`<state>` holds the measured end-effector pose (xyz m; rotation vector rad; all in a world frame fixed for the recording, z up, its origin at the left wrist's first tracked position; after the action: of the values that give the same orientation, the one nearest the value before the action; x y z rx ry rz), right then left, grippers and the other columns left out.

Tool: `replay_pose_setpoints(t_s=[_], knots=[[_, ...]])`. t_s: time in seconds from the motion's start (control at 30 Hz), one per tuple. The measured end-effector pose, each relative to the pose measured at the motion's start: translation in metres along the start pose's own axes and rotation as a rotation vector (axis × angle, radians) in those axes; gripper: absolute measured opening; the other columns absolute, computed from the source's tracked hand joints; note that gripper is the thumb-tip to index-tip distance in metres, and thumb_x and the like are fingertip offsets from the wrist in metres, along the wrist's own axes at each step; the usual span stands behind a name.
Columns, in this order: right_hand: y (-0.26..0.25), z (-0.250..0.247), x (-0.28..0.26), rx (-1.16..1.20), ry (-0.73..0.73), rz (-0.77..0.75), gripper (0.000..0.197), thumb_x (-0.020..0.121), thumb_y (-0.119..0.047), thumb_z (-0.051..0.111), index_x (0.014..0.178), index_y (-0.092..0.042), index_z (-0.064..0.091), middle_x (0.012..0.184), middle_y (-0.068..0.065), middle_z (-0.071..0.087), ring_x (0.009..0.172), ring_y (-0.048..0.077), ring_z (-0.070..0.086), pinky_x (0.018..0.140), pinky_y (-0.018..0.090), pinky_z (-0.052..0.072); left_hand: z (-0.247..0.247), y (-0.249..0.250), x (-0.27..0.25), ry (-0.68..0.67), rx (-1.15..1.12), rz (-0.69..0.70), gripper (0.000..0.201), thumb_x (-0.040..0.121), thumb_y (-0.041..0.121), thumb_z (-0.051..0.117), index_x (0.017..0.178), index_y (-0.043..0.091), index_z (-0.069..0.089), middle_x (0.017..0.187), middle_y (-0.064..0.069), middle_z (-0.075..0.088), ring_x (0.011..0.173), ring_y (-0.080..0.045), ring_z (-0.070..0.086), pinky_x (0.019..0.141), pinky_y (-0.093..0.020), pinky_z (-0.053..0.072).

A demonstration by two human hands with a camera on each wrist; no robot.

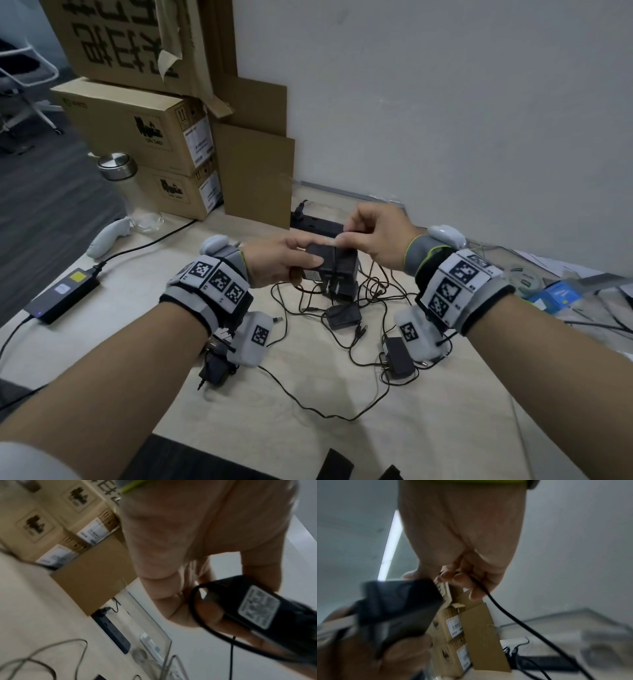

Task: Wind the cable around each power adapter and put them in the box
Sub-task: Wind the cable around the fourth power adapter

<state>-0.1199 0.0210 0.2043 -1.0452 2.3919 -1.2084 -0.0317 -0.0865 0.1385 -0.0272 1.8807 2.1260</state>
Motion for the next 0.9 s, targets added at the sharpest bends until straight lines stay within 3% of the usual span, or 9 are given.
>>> replay_pose_setpoints(t_s=[0.1,0.17,0.27,0.33,0.43,0.57,0.67,0.77,0.9], knots=[[0.009,0.008,-0.001,0.306,-0.001,0.129,0.018,0.084,-0.015,0.070,0.070,-0.015,0.059,0.062,0.005,0.052,0.046,0.006,0.045,0.045,0.017,0.039,0.012,0.005,0.000,-0.128,-0.172,0.087,0.054,0.074,0.024,0.081,0.123,0.019,0.060,0.104,-0.011,0.064,0.086,-0.019,0.061,0.071,-0.027,0.049],[0.019,0.016,-0.004,0.436,-0.002,0.216,0.014,0.091,-0.008,0.060,0.077,-0.009,0.061,0.062,0.006,0.052,0.043,0.006,0.046,0.043,0.018,0.042,0.013,0.006,0.002,-0.124,-0.266,0.121,0.068,0.067,0.025,0.086,0.125,0.015,0.053,0.101,-0.010,0.064,0.084,-0.017,0.060,0.072,-0.028,0.051],[0.030,0.032,-0.013,0.416,-0.063,0.303,0.024,0.095,-0.004,0.047,0.077,-0.013,0.060,0.057,0.002,0.046,0.046,0.012,0.039,0.047,0.024,0.044,0.008,0.010,0.003,-0.042,-0.388,0.189,0.075,0.068,0.022,0.085,0.129,0.007,0.044,0.097,-0.009,0.064,0.080,-0.015,0.061,0.071,-0.026,0.051],[0.033,0.044,-0.021,0.403,-0.085,0.339,0.024,0.098,-0.013,0.046,0.078,-0.012,0.059,0.056,0.000,0.042,0.047,0.013,0.034,0.047,0.025,0.042,0.001,0.012,0.003,0.081,-0.458,0.242,0.055,0.077,0.015,0.073,0.123,0.001,0.046,0.091,-0.008,0.067,0.076,-0.015,0.061,0.068,-0.022,0.051],[0.035,0.058,-0.031,0.222,-0.139,0.353,0.025,0.099,-0.024,0.047,0.083,-0.016,0.066,0.054,-0.003,0.044,0.044,0.011,0.039,0.048,0.025,0.045,-0.019,0.008,0.003,0.394,-0.474,0.258,0.019,0.088,0.003,0.059,0.106,0.003,0.054,0.090,-0.011,0.062,0.073,-0.016,0.055,0.063,-0.019,0.049],[0.025,0.063,-0.032,-0.163,-0.229,0.248,0.022,0.095,-0.029,0.051,0.079,-0.023,0.065,0.061,-0.005,0.054,0.053,0.011,0.049,0.054,0.021,0.041,-0.038,0.002,-0.005,0.670,-0.208,0.228,0.021,0.086,0.000,0.066,0.100,0.010,0.055,0.087,-0.007,0.062,0.066,-0.011,0.054,0.060,-0.020,0.048],[0.014,0.055,-0.027,-0.342,-0.250,0.170,0.024,0.094,-0.032,0.053,0.073,-0.025,0.063,0.064,-0.010,0.056,0.066,0.012,0.054,0.059,0.023,0.037,-0.043,0.003,-0.011,0.760,0.015,0.198,0.031,0.081,0.009,0.074,0.108,0.012,0.059,0.086,0.000,0.067,0.066,-0.006,0.058,0.064,-0.021,0.049],[0.002,0.042,-0.022,-0.449,-0.234,0.111,0.024,0.092,-0.036,0.055,0.075,-0.022,0.066,0.066,-0.010,0.057,0.073,0.017,0.058,0.066,0.025,0.040,-0.045,0.008,-0.015,0.782,0.248,0.170,0.034,0.077,0.018,0.079,0.108,0.021,0.064,0.084,0.001,0.070,0.066,-0.007,0.058,0.062,-0.019,0.049],[-0.011,0.024,-0.014,-0.518,-0.150,0.050,0.025,0.086,-0.040,0.062,0.071,-0.021,0.066,0.060,-0.010,0.055,0.068,0.017,0.057,0.061,0.025,0.041,-0.035,0.013,-0.012,0.651,0.585,0.128,0.035,0.074,0.023,0.079,0.105,0.034,0.066,0.077,0.008,0.069,0.069,-0.009,0.063,0.074,-0.032,0.056]])
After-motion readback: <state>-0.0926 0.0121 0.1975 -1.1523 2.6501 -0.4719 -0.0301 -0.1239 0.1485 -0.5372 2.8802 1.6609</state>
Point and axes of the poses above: each hand's wrist, its own x-axis towards the middle knuckle, its own z-axis out of the palm, y = z × x, the point moved 8 cm from there along x, towards the middle knuckle
